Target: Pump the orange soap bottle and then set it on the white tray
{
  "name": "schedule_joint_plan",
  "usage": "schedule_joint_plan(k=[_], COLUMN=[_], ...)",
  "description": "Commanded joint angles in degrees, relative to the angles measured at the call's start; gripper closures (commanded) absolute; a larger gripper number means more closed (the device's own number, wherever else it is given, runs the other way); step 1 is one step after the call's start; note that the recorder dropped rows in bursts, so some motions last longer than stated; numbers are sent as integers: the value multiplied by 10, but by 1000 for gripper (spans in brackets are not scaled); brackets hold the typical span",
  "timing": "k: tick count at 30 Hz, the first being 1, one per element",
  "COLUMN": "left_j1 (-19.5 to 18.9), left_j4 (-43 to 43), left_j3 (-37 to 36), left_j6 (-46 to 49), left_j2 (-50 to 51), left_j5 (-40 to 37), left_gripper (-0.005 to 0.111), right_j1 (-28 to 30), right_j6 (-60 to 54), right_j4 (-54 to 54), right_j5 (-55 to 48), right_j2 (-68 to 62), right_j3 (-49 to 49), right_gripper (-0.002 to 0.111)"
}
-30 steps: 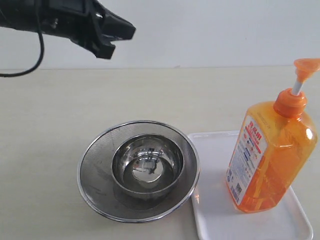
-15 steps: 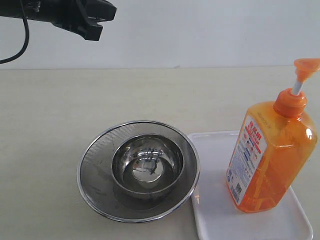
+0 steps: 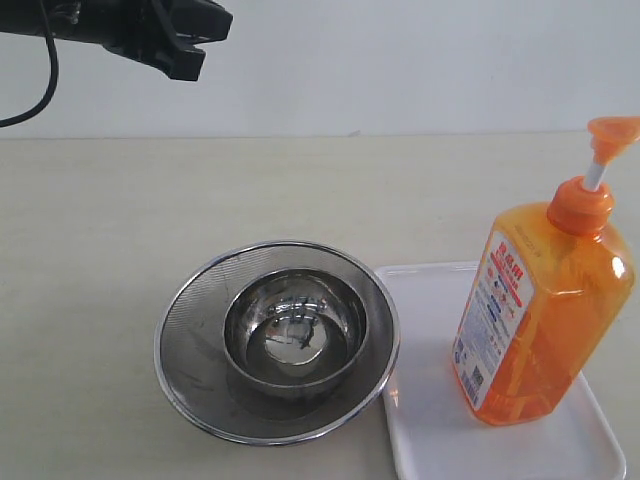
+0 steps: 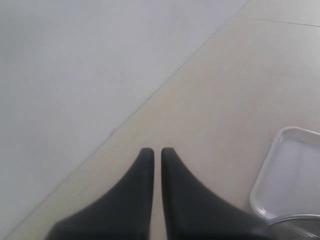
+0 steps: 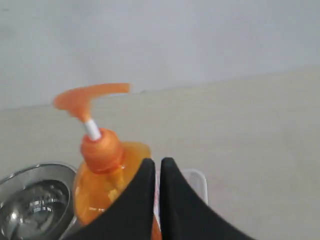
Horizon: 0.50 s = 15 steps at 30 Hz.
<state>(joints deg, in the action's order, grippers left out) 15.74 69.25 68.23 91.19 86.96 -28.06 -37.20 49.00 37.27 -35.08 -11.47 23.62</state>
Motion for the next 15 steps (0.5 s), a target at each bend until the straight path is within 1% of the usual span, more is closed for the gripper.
schedule_joint_plan(k=[1, 3, 6, 7, 8, 10, 13, 15], left_j1=[-1, -1, -1, -1, -1, -1, -1, -1], left_j4=[3, 3, 3, 3, 3, 3, 3, 3], left_j3=[3, 3, 3, 3, 3, 3, 3, 3], left_j6=[-4, -4, -4, -4, -4, -4, -4, -4], left_j2=[-5, -5, -5, -5, -5, -5, -5, -5], left_j5=[-2, -2, -2, -2, -2, -2, 2, 6], left_gripper=[102, 102, 102, 102, 102, 102, 102, 102], right_j1=[0, 0, 0, 0, 0, 11, 49, 88], right_j6=[-333, -482, -644, -673, -696, -708, -703, -703], right_j4=[-159, -271, -424, -463, -484, -497, -497, -500], right_j5=[84, 116, 124, 124, 124, 120, 107, 111], right_j2=[4, 4, 10, 18, 29, 57, 97, 115], right_j3=[12, 11, 11, 11, 11, 10, 2, -19], right_gripper=[108, 108, 108, 108, 108, 108, 108, 108])
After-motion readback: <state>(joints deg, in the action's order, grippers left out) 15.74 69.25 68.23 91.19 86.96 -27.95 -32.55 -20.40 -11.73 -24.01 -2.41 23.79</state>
